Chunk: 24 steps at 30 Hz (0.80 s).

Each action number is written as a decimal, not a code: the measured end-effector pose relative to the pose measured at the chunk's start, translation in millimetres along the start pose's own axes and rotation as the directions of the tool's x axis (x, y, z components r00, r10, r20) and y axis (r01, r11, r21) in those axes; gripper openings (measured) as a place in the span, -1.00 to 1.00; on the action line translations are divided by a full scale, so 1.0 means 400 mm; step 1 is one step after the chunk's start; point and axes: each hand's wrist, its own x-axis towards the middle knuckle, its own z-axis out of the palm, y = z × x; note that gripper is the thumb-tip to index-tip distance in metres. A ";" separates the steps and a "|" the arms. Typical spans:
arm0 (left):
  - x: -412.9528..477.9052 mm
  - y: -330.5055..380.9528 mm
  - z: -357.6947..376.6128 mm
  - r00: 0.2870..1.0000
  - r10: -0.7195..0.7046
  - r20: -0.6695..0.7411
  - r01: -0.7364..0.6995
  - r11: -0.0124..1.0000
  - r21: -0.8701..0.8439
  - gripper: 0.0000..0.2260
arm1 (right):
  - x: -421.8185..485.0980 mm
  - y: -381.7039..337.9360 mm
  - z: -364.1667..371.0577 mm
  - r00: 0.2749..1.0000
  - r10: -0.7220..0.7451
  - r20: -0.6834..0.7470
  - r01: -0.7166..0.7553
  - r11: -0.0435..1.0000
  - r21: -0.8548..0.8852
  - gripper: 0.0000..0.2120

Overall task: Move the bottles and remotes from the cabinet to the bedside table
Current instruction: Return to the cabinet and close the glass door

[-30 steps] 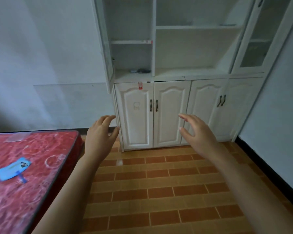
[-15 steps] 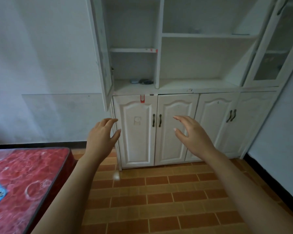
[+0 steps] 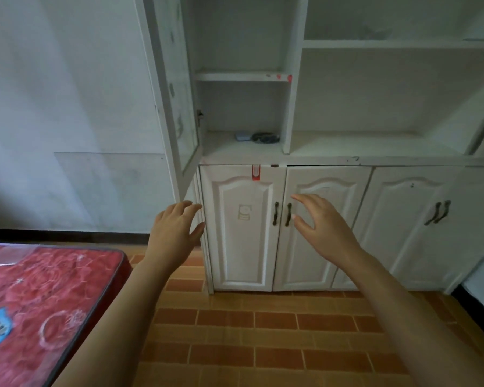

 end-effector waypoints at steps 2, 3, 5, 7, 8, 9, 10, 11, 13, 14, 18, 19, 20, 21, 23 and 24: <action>0.036 -0.002 0.018 0.999 -0.041 -0.021 0.041 0.999 0.019 -0.63 | 0.069 0.037 0.013 0.999 -0.042 0.025 0.042 0.999 0.013 -0.59; 0.052 -0.002 0.025 0.997 -0.070 -0.039 0.071 0.997 0.023 -0.63 | 0.105 0.055 0.019 0.997 -0.072 0.035 0.071 0.997 0.017 -0.59; 0.080 0.000 0.037 0.988 -0.137 -0.071 0.139 0.990 0.024 -0.64 | 0.181 0.088 0.027 0.989 -0.138 0.056 0.137 0.990 0.022 -0.59; 0.100 0.004 0.047 0.975 -0.203 -0.090 0.207 0.978 0.040 -0.64 | 0.251 0.116 0.033 0.978 -0.192 0.081 0.190 0.981 0.029 -0.59; 0.109 0.006 0.051 0.967 -0.236 -0.099 0.242 0.969 0.046 -0.64 | 0.282 0.129 0.038 0.971 -0.217 0.097 0.215 0.976 0.032 -0.59; 0.116 0.009 0.053 0.956 -0.269 -0.115 0.276 0.960 0.047 -0.64 | 0.311 0.141 0.043 0.963 -0.244 0.114 0.241 0.970 0.038 -0.59; 0.123 0.012 0.055 0.943 -0.301 -0.138 0.310 0.950 0.045 -0.64 | 0.339 0.152 0.051 0.953 -0.273 0.131 0.269 0.962 0.048 -0.59; 0.128 0.015 0.055 0.929 -0.332 -0.161 0.343 0.938 0.043 -0.65 | 0.366 0.160 0.059 0.942 -0.303 0.147 0.298 0.953 0.061 -0.60; 0.133 0.014 0.058 0.904 -0.381 -0.194 0.397 0.917 0.048 -0.66 | 0.411 0.170 0.080 0.918 -0.356 0.174 0.345 0.934 0.091 -0.60; 0.134 0.010 0.061 0.895 -0.397 -0.201 0.416 0.907 0.061 -0.66 | 0.429 0.172 0.091 0.907 -0.379 0.185 0.365 0.925 0.107 -0.60; 0.137 -0.017 0.062 0.856 -0.464 -0.227 0.492 0.866 0.089 -0.64 | 0.483 0.164 0.147 0.865 -0.450 0.222 0.415 0.891 0.187 -0.60; 0.144 -0.024 0.059 0.845 -0.479 -0.238 0.509 0.857 0.086 -0.63 | 0.494 0.160 0.162 0.857 -0.460 0.231 0.419 0.885 0.205 -0.60; 0.154 -0.032 0.056 0.836 -0.489 -0.250 0.522 0.849 0.084 -0.61 | 0.506 0.158 0.177 0.851 -0.468 0.237 0.423 0.879 0.219 -0.60; 0.169 -0.040 0.052 0.827 -0.499 -0.259 0.534 0.841 0.085 -0.59 | 0.517 0.156 0.190 0.847 -0.475 0.238 0.426 0.875 0.229 -0.60; 0.207 -0.055 0.045 0.815 -0.512 -0.269 0.549 0.832 0.081 -0.54 | 0.537 0.153 0.212 0.843 -0.483 0.238 0.432 0.870 0.237 -0.60; 0.230 -0.063 0.042 0.812 -0.516 -0.273 0.552 0.830 0.075 -0.51 | 0.548 0.153 0.221 0.840 -0.487 0.238 0.436 0.868 0.237 -0.60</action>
